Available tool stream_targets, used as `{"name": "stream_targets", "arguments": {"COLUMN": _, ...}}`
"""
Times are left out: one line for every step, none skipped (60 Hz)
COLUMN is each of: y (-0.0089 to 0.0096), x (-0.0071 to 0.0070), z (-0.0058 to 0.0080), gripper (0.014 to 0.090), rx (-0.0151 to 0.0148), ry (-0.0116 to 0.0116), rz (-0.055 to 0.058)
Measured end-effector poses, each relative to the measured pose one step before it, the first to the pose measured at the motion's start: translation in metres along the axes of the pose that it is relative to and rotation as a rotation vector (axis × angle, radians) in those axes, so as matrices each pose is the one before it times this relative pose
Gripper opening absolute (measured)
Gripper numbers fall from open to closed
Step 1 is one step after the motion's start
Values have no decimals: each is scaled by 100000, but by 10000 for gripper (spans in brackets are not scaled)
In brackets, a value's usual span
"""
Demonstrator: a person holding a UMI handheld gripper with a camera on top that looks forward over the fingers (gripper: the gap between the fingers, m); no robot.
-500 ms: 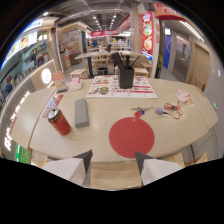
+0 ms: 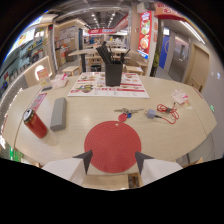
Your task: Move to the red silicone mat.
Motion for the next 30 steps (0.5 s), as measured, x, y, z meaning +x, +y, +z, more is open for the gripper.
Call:
{"name": "stream_targets", "arguments": {"y": -161, "x": 91, "z": 467, "gripper": 844, "rx": -83, "ry": -158, "rz": -10}}
{"name": "stream_targets", "arguments": {"y": -124, "x": 120, "z": 591, "gripper": 845, "rx": -134, "ry": -161, "rz": -92}}
{"name": "stream_targets", "arguments": {"y": -102, "x": 96, "z": 404, "gripper": 847, "rx": -284, "ry": -77, "rz": -156}}
{"name": "stream_targets", "arguments": {"y": -176, "x": 82, "z": 371, "gripper": 848, "rx": -199, "ry": -90, "rz": -165}}
{"name": "stream_targets", "arguments": {"y": -151, "x": 75, "z": 347, "gripper": 847, "rx": -92, "ry": -120, "rz": -109}}
{"name": "stream_targets", "arguments": {"y": -190, "x": 75, "z": 374, "gripper": 848, "rx": 67, "ry": -219, "rz": -75}}
{"name": "stream_targets", "arguments": {"y": -176, "x": 71, "z": 404, "gripper": 848, "rx": 64, "ry": -145, "rz": -12}}
{"name": "stream_targets", "arguments": {"y": -132, "x": 115, "z": 387, "gripper": 849, "rx": -114, "ry": 39, "rz": -110}}
{"name": "stream_targets", "arguments": {"y": -137, "x": 94, "z": 379, "gripper": 849, "rx": -158, "ry": 4, "rz": -126}}
{"name": "stream_targets", "arguments": {"y": -184, "x": -9, "z": 441, "gripper": 850, "rx": 59, "ry": -287, "rz": -217}}
{"name": "stream_targets", "arguments": {"y": -158, "x": 31, "z": 381, "gripper": 849, "rx": 94, "ry": -346, "rz": -119}}
{"name": "stream_targets", "arguments": {"y": -137, "x": 69, "z": 316, "gripper": 846, "rx": 30, "ry": -231, "rz": -85}}
{"name": "stream_targets", "arguments": {"y": -129, "x": 112, "z": 329, "gripper": 847, "rx": -62, "ry": 64, "rz": -106}}
{"name": "stream_targets", "arguments": {"y": -98, "x": 90, "z": 306, "gripper": 844, "rx": -70, "ry": 21, "rz": -125}}
{"name": "stream_targets", "arguments": {"y": -117, "x": 41, "z": 295, "gripper": 842, "rx": -44, "ry": -170, "rz": -163}}
{"name": "stream_targets", "arguments": {"y": -117, "x": 42, "z": 272, "gripper": 845, "rx": -20, "ry": -238, "rz": -203}}
{"name": "stream_targets", "arguments": {"y": -119, "x": 49, "z": 240, "gripper": 845, "rx": -1, "ry": -124, "rz": -139}}
{"name": "stream_targets", "arguments": {"y": -162, "x": 23, "z": 174, "gripper": 844, "rx": 3, "ry": -49, "rz": -65}}
{"name": "stream_targets", "arguments": {"y": -137, "x": 31, "z": 245, "gripper": 844, "rx": -182, "ry": 0, "rz": 15}}
{"name": "stream_targets", "arguments": {"y": -63, "x": 39, "z": 166, "gripper": 844, "rx": -141, "ry": -133, "rz": -42}}
{"name": "stream_targets", "arguments": {"y": -45, "x": 7, "z": 133, "gripper": 846, "rx": -180, "ry": -195, "rz": -81}}
{"name": "stream_targets", "arguments": {"y": -62, "x": 11, "z": 105, "gripper": 846, "rx": -118, "ry": -240, "rz": -55}}
{"name": "stream_targets", "arguments": {"y": -32, "x": 38, "z": 79, "gripper": 844, "rx": -163, "ry": -178, "rz": -8}}
{"name": "stream_targets", "arguments": {"y": -38, "x": 43, "z": 59, "gripper": 845, "rx": -178, "ry": -156, "rz": 52}}
{"name": "stream_targets", "arguments": {"y": -36, "x": 32, "z": 40, "gripper": 844, "rx": -90, "ry": -171, "rz": 41}}
{"name": "stream_targets", "arguments": {"y": -36, "x": 3, "z": 46, "gripper": 845, "rx": -13, "ry": -219, "rz": 1}}
{"name": "stream_targets", "arguments": {"y": -34, "x": 29, "z": 54, "gripper": 845, "rx": 8, "ry": -242, "rz": -23}}
{"name": "stream_targets", "arguments": {"y": -5, "x": 43, "z": -12, "gripper": 844, "rx": 6, "ry": -167, "rz": -39}}
{"name": "stream_targets", "arguments": {"y": -15, "x": 60, "z": -12, "gripper": 845, "rx": -13, "ry": -17, "rz": -30}}
{"name": "stream_targets", "arguments": {"y": 1, "x": 47, "z": -5, "gripper": 844, "rx": -9, "ry": 2, "rz": -3}}
